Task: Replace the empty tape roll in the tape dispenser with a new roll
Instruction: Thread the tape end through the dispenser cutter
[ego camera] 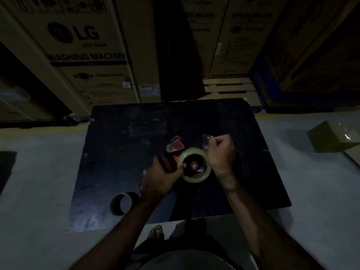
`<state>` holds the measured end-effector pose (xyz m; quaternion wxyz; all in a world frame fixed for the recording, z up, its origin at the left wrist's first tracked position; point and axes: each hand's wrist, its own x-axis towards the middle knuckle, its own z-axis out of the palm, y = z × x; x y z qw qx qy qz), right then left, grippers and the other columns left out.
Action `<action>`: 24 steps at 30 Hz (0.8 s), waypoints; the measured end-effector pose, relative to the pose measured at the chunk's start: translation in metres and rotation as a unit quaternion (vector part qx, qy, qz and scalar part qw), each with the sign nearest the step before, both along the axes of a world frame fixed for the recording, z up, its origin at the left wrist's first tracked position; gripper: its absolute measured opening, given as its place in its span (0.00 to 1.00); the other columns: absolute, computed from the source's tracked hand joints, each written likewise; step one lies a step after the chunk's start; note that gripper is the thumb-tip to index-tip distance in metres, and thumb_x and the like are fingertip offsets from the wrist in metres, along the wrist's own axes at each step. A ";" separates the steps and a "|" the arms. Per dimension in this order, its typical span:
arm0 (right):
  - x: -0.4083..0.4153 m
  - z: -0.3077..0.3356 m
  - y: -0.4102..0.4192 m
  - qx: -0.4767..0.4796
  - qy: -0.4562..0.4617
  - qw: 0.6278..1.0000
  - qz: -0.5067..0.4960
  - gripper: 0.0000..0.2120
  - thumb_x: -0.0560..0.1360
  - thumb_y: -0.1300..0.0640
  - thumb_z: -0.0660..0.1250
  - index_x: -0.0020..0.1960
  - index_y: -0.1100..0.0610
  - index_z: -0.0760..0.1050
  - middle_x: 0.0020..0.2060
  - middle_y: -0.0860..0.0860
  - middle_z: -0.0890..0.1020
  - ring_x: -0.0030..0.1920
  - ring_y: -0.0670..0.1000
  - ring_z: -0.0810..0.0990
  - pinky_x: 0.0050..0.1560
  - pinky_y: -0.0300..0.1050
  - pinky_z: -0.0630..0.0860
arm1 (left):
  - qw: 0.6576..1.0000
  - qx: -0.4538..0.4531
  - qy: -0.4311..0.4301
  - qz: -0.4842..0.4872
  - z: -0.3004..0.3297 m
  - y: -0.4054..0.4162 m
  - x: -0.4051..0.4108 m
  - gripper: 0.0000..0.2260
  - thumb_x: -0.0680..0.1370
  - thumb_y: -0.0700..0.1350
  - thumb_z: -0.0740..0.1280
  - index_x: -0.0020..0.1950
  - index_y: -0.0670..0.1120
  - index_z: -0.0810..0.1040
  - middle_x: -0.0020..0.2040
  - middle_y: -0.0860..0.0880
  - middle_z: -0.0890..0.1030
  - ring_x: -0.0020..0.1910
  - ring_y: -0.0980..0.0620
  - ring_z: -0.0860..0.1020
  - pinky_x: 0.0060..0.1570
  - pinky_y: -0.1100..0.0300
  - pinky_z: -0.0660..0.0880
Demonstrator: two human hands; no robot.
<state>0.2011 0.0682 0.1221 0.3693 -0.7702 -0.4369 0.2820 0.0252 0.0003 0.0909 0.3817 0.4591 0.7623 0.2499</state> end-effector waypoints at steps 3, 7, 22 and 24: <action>0.003 0.007 0.007 -0.007 0.054 0.998 0.010 0.07 0.80 0.56 0.65 0.43 0.50 0.71 0.41 0.54 0.86 0.39 0.51 0.85 0.41 0.47 0.82 | 0.999 0.012 -0.034 0.032 -0.001 -0.008 0.002 0.33 0.62 0.77 0.73 0.56 0.57 0.73 0.49 0.57 0.83 0.52 0.49 0.84 0.55 0.45 0.83; 0.001 0.003 0.015 -0.032 0.115 0.993 -0.018 0.05 0.78 0.51 0.67 0.43 0.50 0.76 0.43 0.55 0.86 0.43 0.56 0.87 0.46 0.61 0.86 | 0.998 0.039 -0.029 0.044 -0.004 -0.009 0.005 0.38 0.58 0.83 0.70 0.57 0.59 0.71 0.52 0.56 0.85 0.53 0.48 0.85 0.54 0.43 0.83; -0.013 0.009 0.008 -0.070 0.452 0.854 -0.247 0.12 0.82 0.66 0.58 0.42 0.62 0.74 0.40 0.57 0.81 0.44 0.54 0.85 0.51 0.49 0.83 | 0.987 0.122 0.084 0.065 0.000 -0.024 0.007 0.34 0.65 0.78 0.70 0.58 0.56 0.68 0.43 0.56 0.83 0.45 0.48 0.84 0.45 0.45 0.82; -0.015 0.009 0.006 -0.067 0.459 0.849 -0.253 0.11 0.82 0.67 0.57 0.43 0.63 0.75 0.41 0.58 0.81 0.45 0.54 0.85 0.55 0.50 0.84 | 0.984 0.131 0.094 0.070 0.000 -0.025 0.007 0.34 0.66 0.76 0.72 0.59 0.55 0.68 0.43 0.56 0.83 0.46 0.46 0.84 0.46 0.45 0.81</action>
